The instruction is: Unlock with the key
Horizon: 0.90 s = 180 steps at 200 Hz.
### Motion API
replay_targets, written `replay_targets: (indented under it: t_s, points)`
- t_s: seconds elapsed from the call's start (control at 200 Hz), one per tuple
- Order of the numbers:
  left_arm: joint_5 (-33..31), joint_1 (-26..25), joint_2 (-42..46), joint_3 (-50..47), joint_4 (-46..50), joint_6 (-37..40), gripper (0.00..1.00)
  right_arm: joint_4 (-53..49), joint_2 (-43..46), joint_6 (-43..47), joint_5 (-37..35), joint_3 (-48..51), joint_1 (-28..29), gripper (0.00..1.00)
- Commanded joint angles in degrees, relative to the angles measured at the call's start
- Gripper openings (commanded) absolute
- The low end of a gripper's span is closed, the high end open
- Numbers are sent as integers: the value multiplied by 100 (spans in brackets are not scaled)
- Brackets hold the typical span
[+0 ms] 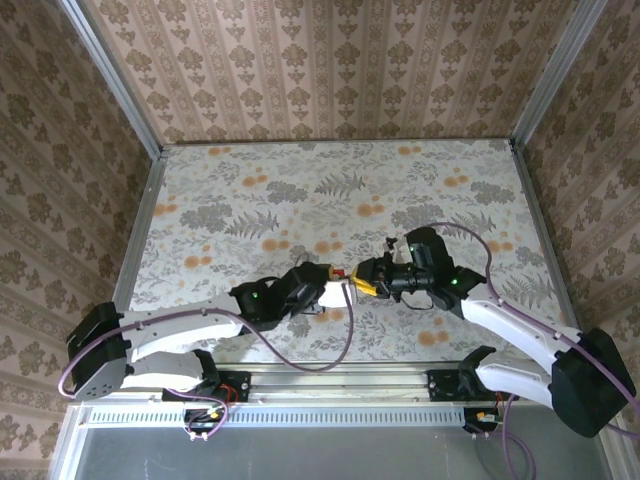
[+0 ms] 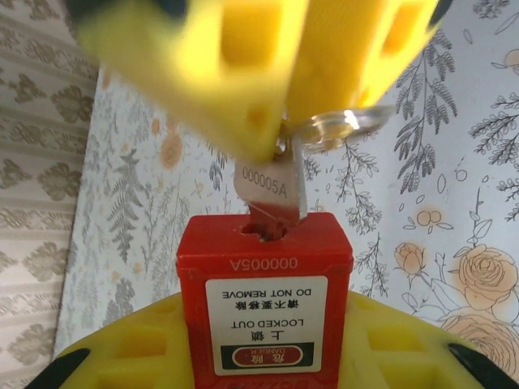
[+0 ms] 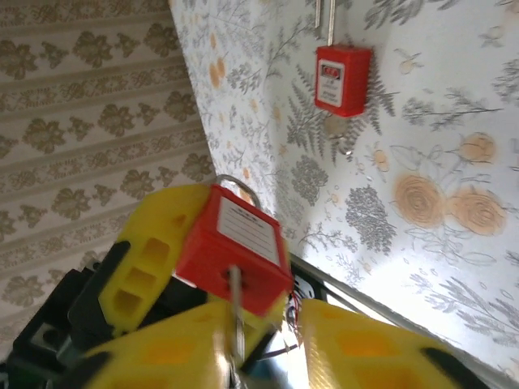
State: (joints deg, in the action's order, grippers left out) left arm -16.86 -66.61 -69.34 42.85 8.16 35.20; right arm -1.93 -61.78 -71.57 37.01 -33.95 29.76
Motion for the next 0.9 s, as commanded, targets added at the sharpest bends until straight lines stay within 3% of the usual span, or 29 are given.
replay_targets:
  t_s: [0.0,0.075,0.185,0.29,0.425,0.525,0.69,0.895]
  points:
    - [596,197,81,373,715,-493,0,-1149,289,790,190,-380,-275,49]
    - [858,295,-59,544,1105,-609,0,-1351,391,1069,249,-452,-439,62]
    - [1223,413,-197,734,1471,-713,0,-1677,464,1835,286,-565,-634,68]
    - [1973,661,-203,934,1816,-841,0,-2103,493,3077,179,-662,-669,68]
    - [2905,960,-259,1246,2339,-864,0,-1784,778,4291,110,-431,-554,67]
    - [3415,1145,-312,1481,2748,-812,0,-1319,1156,5063,-446,-124,-187,66]
    - [3764,1203,-351,1644,3099,-640,0,-443,1775,6581,-1356,403,758,68]
    - [3954,1207,-553,1859,3473,-554,0,32,1654,7346,-1533,554,949,64]
